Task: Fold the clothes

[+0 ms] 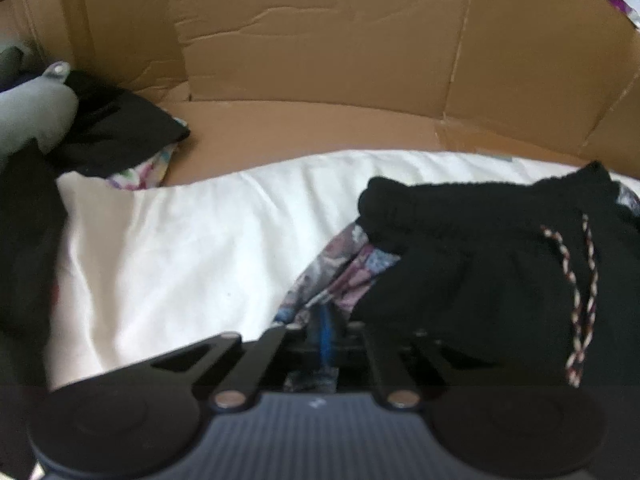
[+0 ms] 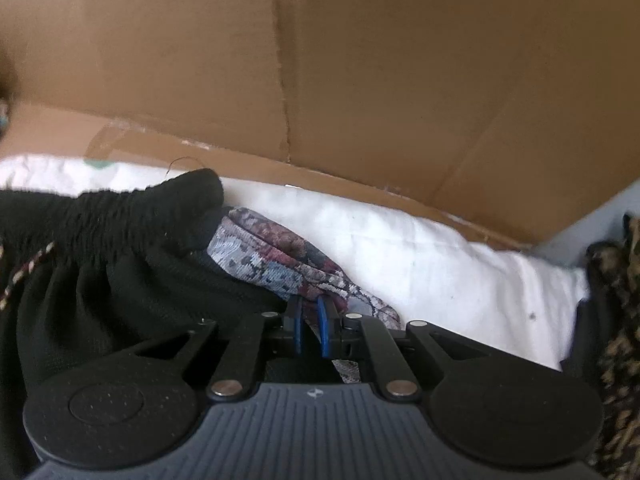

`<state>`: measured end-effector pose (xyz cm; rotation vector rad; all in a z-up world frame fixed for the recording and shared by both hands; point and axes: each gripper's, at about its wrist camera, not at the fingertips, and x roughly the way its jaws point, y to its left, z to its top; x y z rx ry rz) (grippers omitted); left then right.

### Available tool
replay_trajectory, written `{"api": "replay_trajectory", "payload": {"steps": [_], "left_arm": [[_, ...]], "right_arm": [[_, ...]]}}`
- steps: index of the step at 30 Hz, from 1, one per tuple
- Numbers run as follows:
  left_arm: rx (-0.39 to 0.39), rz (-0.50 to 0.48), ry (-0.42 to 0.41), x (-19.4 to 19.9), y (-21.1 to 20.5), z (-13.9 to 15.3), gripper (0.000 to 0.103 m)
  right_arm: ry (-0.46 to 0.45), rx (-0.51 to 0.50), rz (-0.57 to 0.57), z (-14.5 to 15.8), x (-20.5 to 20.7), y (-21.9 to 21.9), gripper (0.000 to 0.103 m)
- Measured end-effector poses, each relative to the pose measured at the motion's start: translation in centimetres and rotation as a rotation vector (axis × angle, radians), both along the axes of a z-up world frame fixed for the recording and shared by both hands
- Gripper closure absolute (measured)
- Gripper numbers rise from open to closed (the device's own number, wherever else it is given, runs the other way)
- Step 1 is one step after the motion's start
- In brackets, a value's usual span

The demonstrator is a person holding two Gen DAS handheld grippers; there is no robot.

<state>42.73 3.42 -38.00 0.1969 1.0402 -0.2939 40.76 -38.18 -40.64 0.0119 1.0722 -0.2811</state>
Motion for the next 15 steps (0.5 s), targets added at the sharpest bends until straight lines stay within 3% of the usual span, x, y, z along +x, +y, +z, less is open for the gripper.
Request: {"api": "replay_trajectory", "payload": {"steps": [2, 5, 10, 13, 15], "left_arm": [[-0.023, -0.007, -0.028, -0.9, -0.2, 1.1, 0.097], [-0.050, -0.043, -0.069, -2.7, -1.0, 2.6, 0.091], [-0.194, -0.129, -0.045, -4.5, -3.5, 2.8, 0.088], [-0.171, -0.154, -0.036, -4.9, -5.2, 1.7, 0.085], [-0.141, -0.141, -0.003, -4.7, -5.8, 0.1, 0.084]], "right_arm": [[-0.013, -0.009, 0.035, 0.8, -0.3, 0.7, 0.090], [-0.059, 0.078, 0.109, 2.3, -1.3, 1.5, 0.082], [-0.092, 0.144, 0.216, 2.9, -2.7, 3.9, 0.075], [-0.102, 0.167, 0.236, 2.3, -3.1, 5.4, 0.074], [-0.101, 0.181, 0.239, 1.6, -3.1, 6.3, 0.068]]}}
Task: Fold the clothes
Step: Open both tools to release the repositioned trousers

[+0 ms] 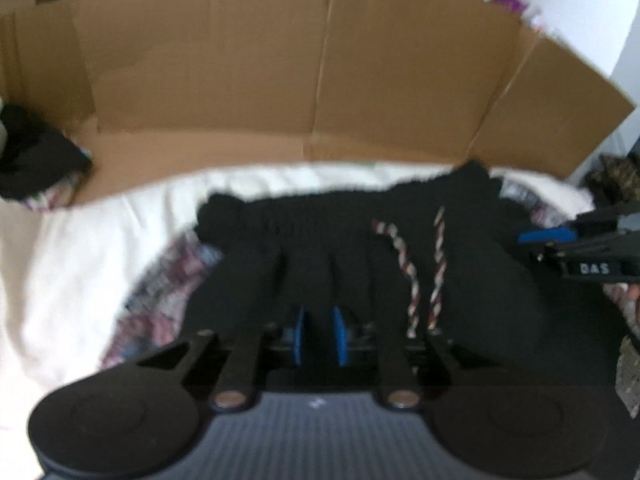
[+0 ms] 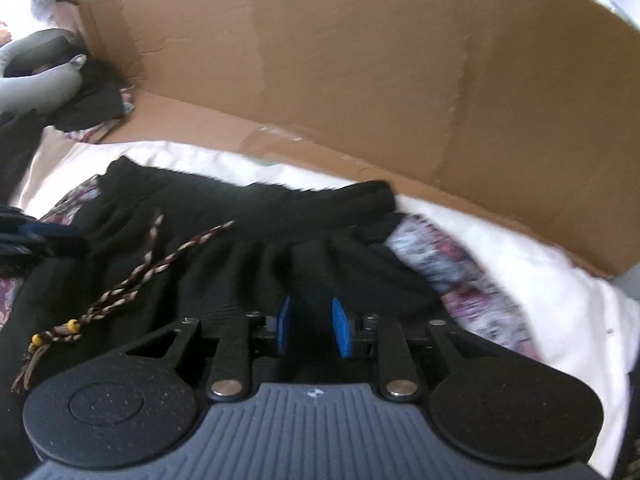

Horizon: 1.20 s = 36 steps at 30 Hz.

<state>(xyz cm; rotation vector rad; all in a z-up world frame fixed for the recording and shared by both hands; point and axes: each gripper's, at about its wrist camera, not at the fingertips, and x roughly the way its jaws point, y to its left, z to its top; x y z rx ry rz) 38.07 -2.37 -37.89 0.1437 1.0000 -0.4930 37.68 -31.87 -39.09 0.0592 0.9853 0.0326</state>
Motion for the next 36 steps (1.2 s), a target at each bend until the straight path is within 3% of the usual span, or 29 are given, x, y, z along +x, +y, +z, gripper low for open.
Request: {"api": "replay_trajectory", "payload": {"steps": [2, 3, 9, 12, 15, 18, 21, 27, 36], "left_arm": [[0.035, 0.029, 0.022, 0.5, 0.0, -1.8, 0.083], [0.014, 0.034, 0.010, 0.6, 0.3, -2.2, 0.083], [-0.040, 0.076, 0.054, 1.1, 1.5, -1.2, 0.085], [-0.059, 0.053, 0.036, -0.1, 2.7, 0.5, 0.083], [-0.058, 0.039, 0.021, -2.0, 3.9, 2.0, 0.070], [-0.068, 0.039, 0.022, -4.0, 4.9, 3.1, 0.065], [-0.077, 0.055, 0.017, -6.5, 6.2, 3.9, 0.054], [-0.026, 0.091, 0.060, -10.5, 8.9, 2.9, 0.053], [0.026, 0.205, 0.091, -17.9, 14.2, 1.7, 0.055]], "right_arm": [[0.026, -0.015, -0.002, -1.4, 0.4, 1.0, 0.061], [0.041, -0.028, -0.003, -2.1, 0.6, 1.4, 0.059], [0.043, -0.116, 0.019, -3.6, 0.0, 1.6, 0.036], [0.034, -0.096, 0.024, -2.5, -1.6, 1.1, 0.038], [0.005, -0.068, 0.064, -0.9, -3.9, 0.7, 0.038], [0.028, -0.028, 0.084, -0.4, -5.8, 0.6, 0.038], [0.081, -0.027, 0.115, -1.0, -7.4, 0.7, 0.038], [0.154, -0.078, 0.185, -2.7, -10.9, 0.7, 0.037], [0.198, -0.083, 0.152, -2.7, -15.4, -0.5, 0.037]]}}
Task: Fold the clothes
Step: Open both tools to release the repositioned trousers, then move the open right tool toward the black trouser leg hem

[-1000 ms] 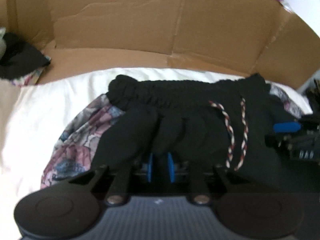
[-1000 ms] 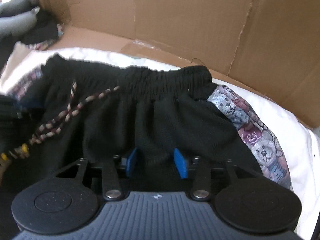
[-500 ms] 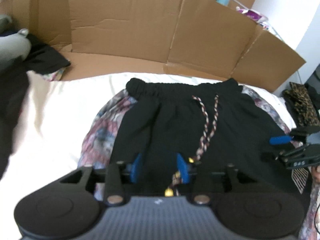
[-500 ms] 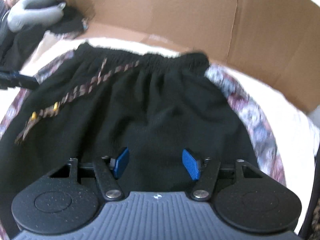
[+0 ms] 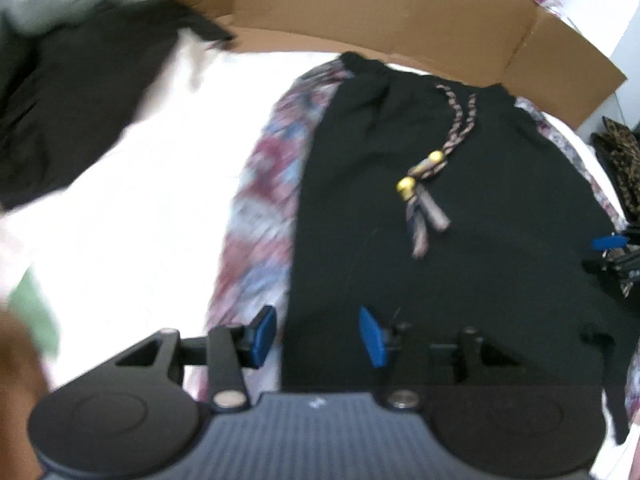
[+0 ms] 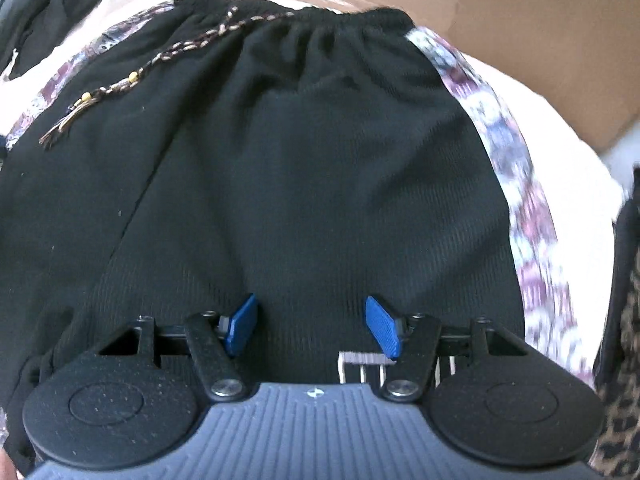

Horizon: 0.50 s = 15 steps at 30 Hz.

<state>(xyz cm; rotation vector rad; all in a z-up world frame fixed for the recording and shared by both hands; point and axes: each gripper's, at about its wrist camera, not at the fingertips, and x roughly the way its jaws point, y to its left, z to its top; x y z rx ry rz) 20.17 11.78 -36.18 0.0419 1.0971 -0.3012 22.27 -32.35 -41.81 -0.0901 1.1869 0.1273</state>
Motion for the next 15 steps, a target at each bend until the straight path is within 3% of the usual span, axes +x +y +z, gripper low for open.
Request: {"api": "replay_trajectory", "payload": {"steps": [7, 9, 10, 11, 15], "left_arm": [[0.064, 0.158, 0.006, -5.2, 6.5, 0.8, 0.056], [0.064, 0.181, 0.034, -6.1, 7.6, 0.6, 0.064], [0.064, 0.193, 0.048, -6.6, 8.2, 0.6, 0.075], [0.064, 0.204, 0.062, -7.0, 8.8, 0.5, 0.079], [0.077, 0.210, 0.080, -8.4, 9.4, 0.3, 0.079]], "right_arm": [[0.012, 0.044, -0.109, 1.1, -3.1, -1.5, 0.038], [0.006, 0.024, -0.098, 1.3, -4.1, -1.1, 0.038], [0.003, 0.014, -0.093, 1.3, -4.5, -0.9, 0.038], [0.003, 0.000, -0.089, 1.2, -5.0, -0.7, 0.038], [0.006, -0.006, -0.113, 1.3, -6.6, 0.0, 0.038]]}}
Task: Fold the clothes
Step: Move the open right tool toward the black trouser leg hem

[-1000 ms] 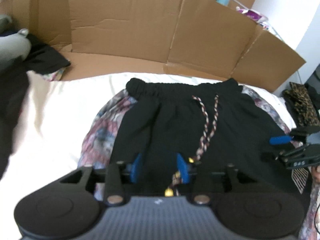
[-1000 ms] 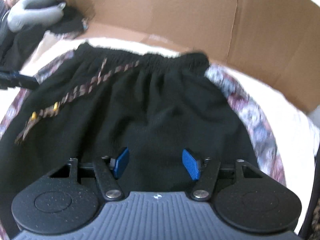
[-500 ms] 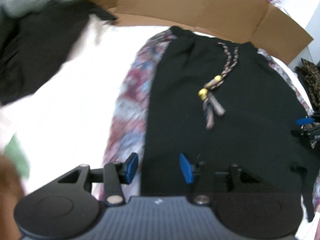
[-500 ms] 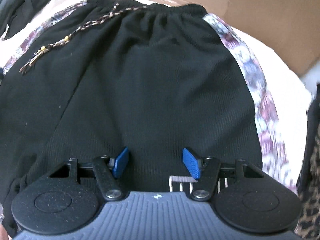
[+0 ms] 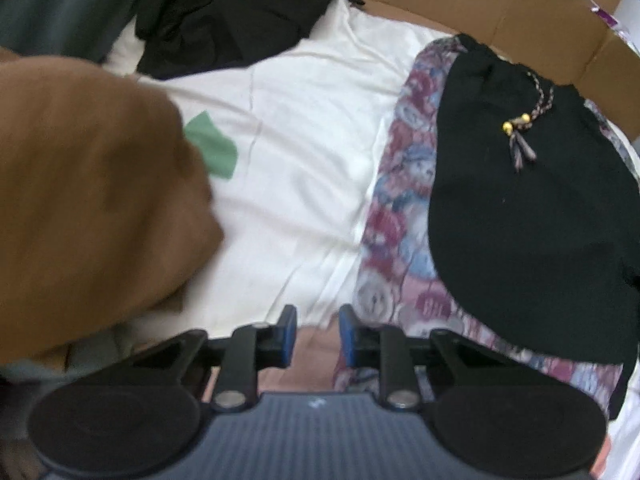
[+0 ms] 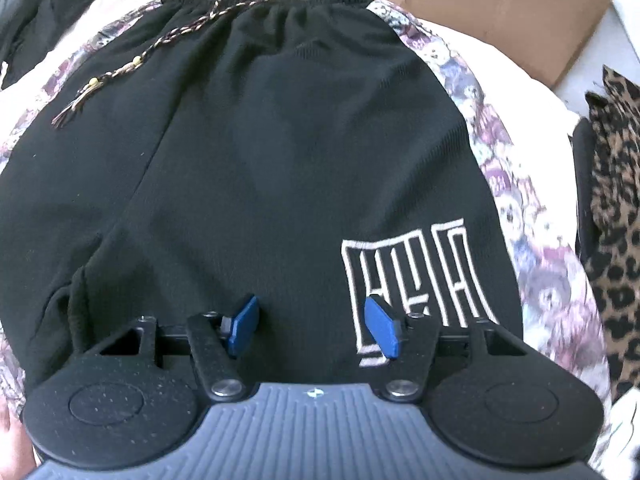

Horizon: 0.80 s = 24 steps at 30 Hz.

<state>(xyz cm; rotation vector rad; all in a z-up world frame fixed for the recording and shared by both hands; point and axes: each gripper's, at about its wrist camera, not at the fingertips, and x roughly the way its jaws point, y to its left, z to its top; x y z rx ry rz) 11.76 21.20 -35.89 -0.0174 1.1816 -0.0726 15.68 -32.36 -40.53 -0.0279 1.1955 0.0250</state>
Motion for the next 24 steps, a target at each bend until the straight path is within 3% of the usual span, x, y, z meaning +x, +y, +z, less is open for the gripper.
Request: {"api": "replay_trajectory", "payload": {"steps": [3, 5, 17, 24], "left_arm": [[-0.001, 0.007, 0.016, -1.1, 0.3, -0.3, 0.081], [-0.004, 0.000, 0.032, -1.6, 0.4, -0.8, 0.091], [-0.056, 0.045, 0.003, -3.0, 1.2, -0.6, 0.091], [-0.106, 0.075, -0.031, -3.4, 1.5, -0.4, 0.091]], "right_arm": [[-0.001, 0.007, -0.035, 0.1, -1.2, 0.2, 0.038], [-0.002, 0.014, -0.062, 0.1, -2.1, -0.1, 0.038], [0.010, 0.009, -0.160, 1.6, -4.7, 0.6, 0.043], [0.005, 0.013, -0.157, 2.1, -5.3, 3.0, 0.043]]}}
